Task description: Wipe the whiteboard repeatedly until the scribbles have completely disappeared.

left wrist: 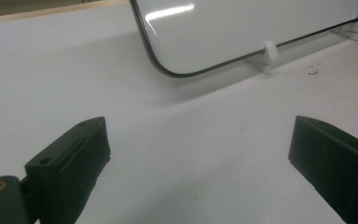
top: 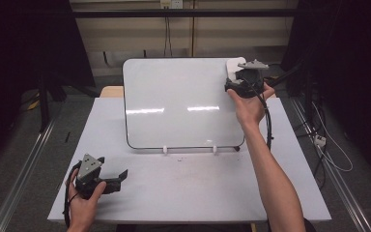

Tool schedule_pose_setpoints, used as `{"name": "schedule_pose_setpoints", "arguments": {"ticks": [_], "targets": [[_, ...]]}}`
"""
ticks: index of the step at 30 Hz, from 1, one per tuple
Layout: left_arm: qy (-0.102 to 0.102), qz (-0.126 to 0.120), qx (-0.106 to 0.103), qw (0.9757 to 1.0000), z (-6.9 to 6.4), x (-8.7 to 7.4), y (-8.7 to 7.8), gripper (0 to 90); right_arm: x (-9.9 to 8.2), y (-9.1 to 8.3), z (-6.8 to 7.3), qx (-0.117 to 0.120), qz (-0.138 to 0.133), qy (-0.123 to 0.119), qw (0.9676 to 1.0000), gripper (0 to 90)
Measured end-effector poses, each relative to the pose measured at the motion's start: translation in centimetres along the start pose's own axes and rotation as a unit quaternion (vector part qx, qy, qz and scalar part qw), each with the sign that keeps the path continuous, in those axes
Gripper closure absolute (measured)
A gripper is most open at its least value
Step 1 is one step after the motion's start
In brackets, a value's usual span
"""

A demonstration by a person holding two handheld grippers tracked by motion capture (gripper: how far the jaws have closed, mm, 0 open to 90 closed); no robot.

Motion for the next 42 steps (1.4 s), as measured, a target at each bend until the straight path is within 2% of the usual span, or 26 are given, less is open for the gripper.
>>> {"name": "schedule_pose_setpoints", "arguments": {"ticks": [7, 12, 21, 31, 42], "targets": [[0.001, 0.001, -0.001, 1.0000, -0.1, 0.0, 0.1, 5.0, -1.6, -0.5, 0.4, 0.006, 0.018, -0.009, 0.9998, 31.4], [0.003, 0.002, 0.000, 1.0000, -0.1, 0.0, 0.1, 5.0, -3.1, -1.0, 1.0, 0.015, 0.020, -0.029, 0.9993, 31.4], [0.004, 0.005, 0.000, 1.0000, -0.2, 0.0, 0.2, 5.0, -5.4, -2.0, 2.3, 0.024, 0.020, -0.043, 0.9986, 31.3], [0.003, 0.004, 0.000, 1.0000, -0.1, 0.0, 0.1, 5.0, -4.0, -1.3, 1.8, 0.027, 0.022, -0.012, 0.9993, 31.3], [0.002, 0.001, -0.001, 1.0000, 0.0, 0.0, 0.1, 5.0, -1.5, -0.2, 0.6, 0.022, 0.018, 0.001, 0.9996, 31.3]]}}
Point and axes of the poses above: each handheld gripper's, and its own axes: y roughly forward along the jaws, x roughly out of its top, z roughly to its left, the point moved 1 cm from there along y, roughly forward along the jaws, and after that the axes turned 6 degrees about -z, right-handed, at the moved point
